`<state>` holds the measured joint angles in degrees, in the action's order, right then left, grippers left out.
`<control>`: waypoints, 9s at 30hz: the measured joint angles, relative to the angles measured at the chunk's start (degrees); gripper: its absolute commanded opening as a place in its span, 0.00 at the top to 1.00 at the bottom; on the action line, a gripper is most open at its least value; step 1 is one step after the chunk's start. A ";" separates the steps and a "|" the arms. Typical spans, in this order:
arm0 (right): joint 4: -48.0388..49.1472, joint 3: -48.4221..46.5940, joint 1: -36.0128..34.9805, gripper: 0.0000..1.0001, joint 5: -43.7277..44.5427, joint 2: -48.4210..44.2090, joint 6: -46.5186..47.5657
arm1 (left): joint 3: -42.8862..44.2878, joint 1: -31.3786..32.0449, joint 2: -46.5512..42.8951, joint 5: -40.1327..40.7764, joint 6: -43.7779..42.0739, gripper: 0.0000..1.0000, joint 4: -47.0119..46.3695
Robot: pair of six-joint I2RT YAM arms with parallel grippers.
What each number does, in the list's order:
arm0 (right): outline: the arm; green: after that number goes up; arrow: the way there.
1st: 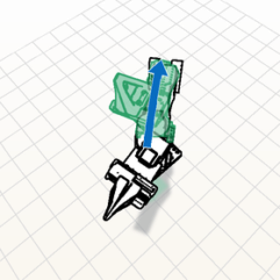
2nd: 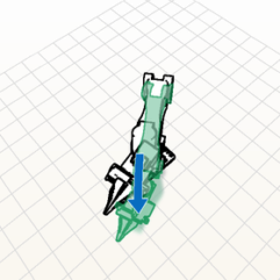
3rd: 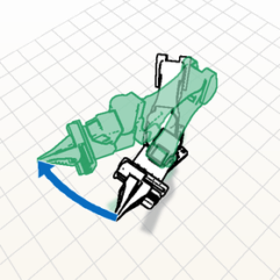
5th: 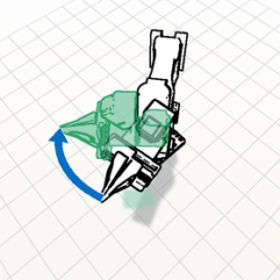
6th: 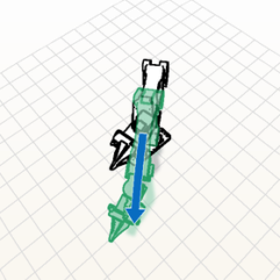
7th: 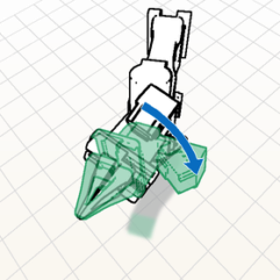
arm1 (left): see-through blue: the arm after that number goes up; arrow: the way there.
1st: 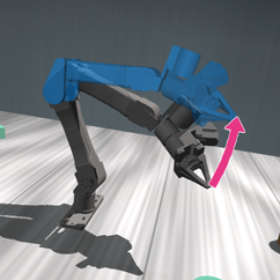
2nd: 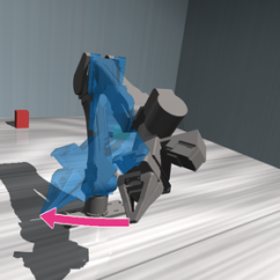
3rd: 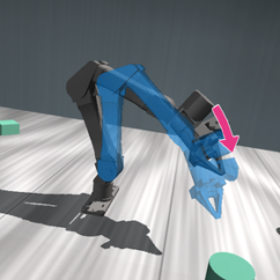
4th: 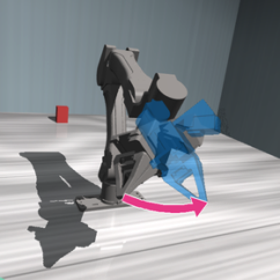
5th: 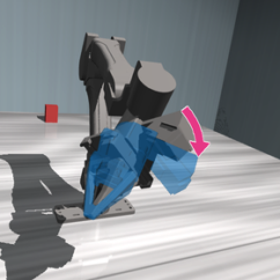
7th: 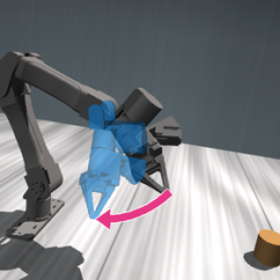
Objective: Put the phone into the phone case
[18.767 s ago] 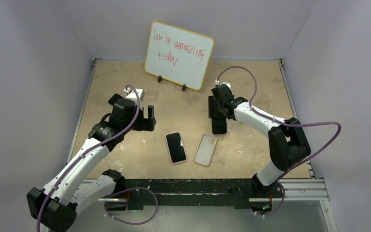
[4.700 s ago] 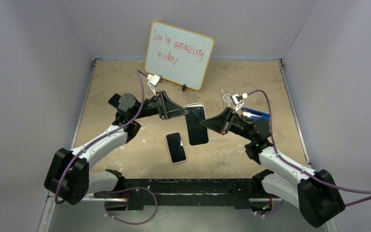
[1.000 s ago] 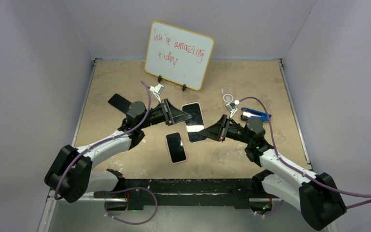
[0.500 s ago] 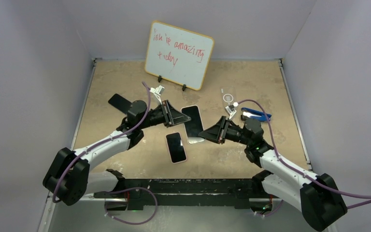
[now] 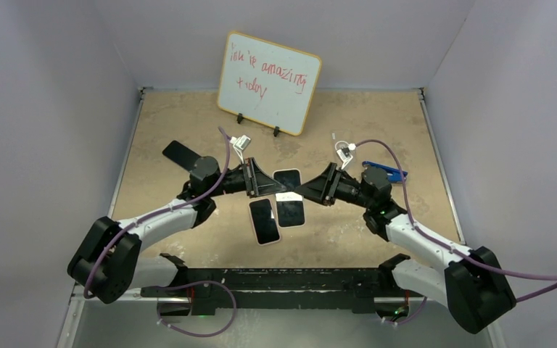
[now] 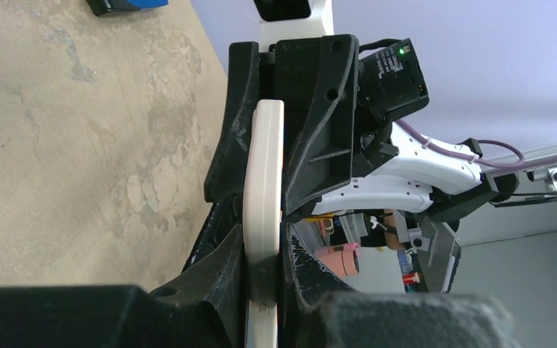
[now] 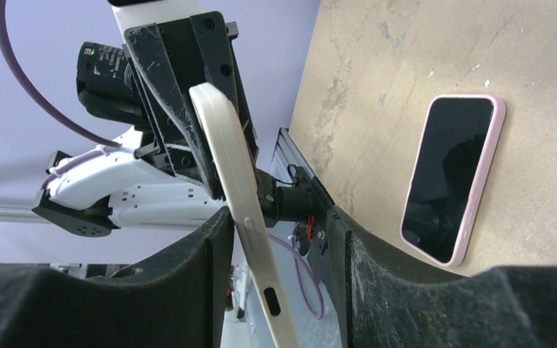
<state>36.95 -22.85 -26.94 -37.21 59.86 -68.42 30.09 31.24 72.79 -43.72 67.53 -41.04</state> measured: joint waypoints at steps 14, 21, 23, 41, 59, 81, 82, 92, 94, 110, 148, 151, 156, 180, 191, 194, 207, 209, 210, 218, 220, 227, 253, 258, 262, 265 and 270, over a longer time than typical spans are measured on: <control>3.21 -1.60 -0.50 1.00 -1.55 2.82 1.44 | 0.00 -0.39 1.55 -0.90 0.68 0.93 -0.13; 1.92 -1.90 -0.76 1.00 -0.90 3.96 3.19 | 2.49 -0.42 0.39 0.50 -5.99 0.47 10.40; -0.20 -2.12 -0.81 1.00 -0.17 4.31 4.37 | 5.11 -0.28 -1.11 2.58 -11.19 0.44 18.60; -26.51 -7.26 -0.87 1.00 10.03 17.97 23.63 | 22.32 -0.07 -12.55 37.16 -46.42 0.12 65.77; -38.23 -14.53 -0.85 0.45 25.29 18.93 27.06 | 22.03 -0.07 -16.94 50.07 -49.75 0.12 70.86; -46.36 -41.38 5.35 0.49 51.30 39.56 44.44 | 20.59 -0.07 -24.70 56.83 -49.77 0.14 70.99; -46.10 -41.55 5.46 0.49 51.28 40.06 44.54 | 20.59 -0.07 -24.65 56.92 -49.77 0.14 71.01; -43.78 -43.56 6.03 0.51 52.52 46.23 46.84 | 20.57 -0.07 -24.85 58.84 -49.72 0.14 71.06; -43.17 -43.60 6.08 0.53 52.59 46.93 47.08 | 20.57 -0.07 -24.94 59.12 -49.72 0.15 71.08; -42.45 -44.19 6.38 1.00 50.88 48.52 48.74 | 20.57 -0.07 -25.99 59.67 -49.70 0.14 71.14; -33.22 -46.66 -23.37 1.00 41.53 53.05 38.25 | 20.55 -0.07 -30.10 66.93 -48.61 0.15 72.50; -32.02 -46.93 -23.39 1.00 42.58 53.66 36.96 | 20.55 -0.07 -30.51 67.32 -48.50 0.15 72.50; -29.90 -49.00 -23.30 0.97 43.34 55.93 34.14 | 20.55 -0.07 -30.45 68.02 -47.98 0.15 72.50; -25.75 -40.83 -23.28 0.02 38.84 42.42 29.53 | 20.87 -0.11 -20.22 70.12 -43.04 0.00 74.49; -26.16 -23.65 -23.26 0.01 39.30 19.89 32.04 | 30.36 -9.90 -4.09 68.30 -35.71 0.01 75.14; -26.91 -20.52 -23.26 0.01 39.69 15.26 32.06 | 30.69 -17.25 -0.81 63.65 -33.11 0.02 73.31; -29.33 -17.29 -23.26 0.01 42.69 5.73 32.28 | 32.11 -37.03 17.11 52.02 -20.57 0.10 68.61; -29.68 -17.29 -23.26 0.01 42.71 5.68 32.44 | 34.10 -37.11 19.17 52.28 -20.28 0.08 68.83; -29.92 -17.29 -23.26 0.01 42.71 5.68 32.54 | 35.45 -37.22 20.37 52.30 -20.11 0.07 69.05; -31.54 -17.46 -23.26 0.01 43.78 5.68 34.18 | 45.81 -37.99 29.59 53.88 -20.04 0.07 71.10; -31.85 -17.75 -23.26 0.01 43.76 5.68 34.67 | 46.66 -37.99 30.73 54.21 -19.96 0.07 71.87; -33.64 -20.24 -23.26 0.01 44.09 5.70 36.63 | 49.29 -37.99 34.62 56.83 -18.60 0.07 74.03; -32.00 -20.68 -23.26 0.01 43.93 9.42 37.22 | 54.80 -37.90 44.44 57.18 -17.05 0.06 77.72; -32.20 -21.29 -23.26 0.01 43.93 10.49 36.96 | 54.90 -37.13 44.44 57.66 -16.02 0.09 78.18; -32.39 -21.29 -23.26 0.01 44.63 10.47 36.26 | 55.25 -36.30 44.54 57.94 -15.52 0.06 79.28; -32.37 -21.29 -23.26 0.01 45.48 10.12 35.60 | 57.24 -35.95 45.62 58.55 -15.52 0.05 81.22; -32.35 -21.29 -23.26 0.01 46.05 9.38 35.15 | 59.58 -35.71 47.47 59.14 -14.97 0.10 83.30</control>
<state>4.60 -44.14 -50.19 8.84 69.23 -33.28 89.67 -4.47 120.27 15.42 52.56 42.26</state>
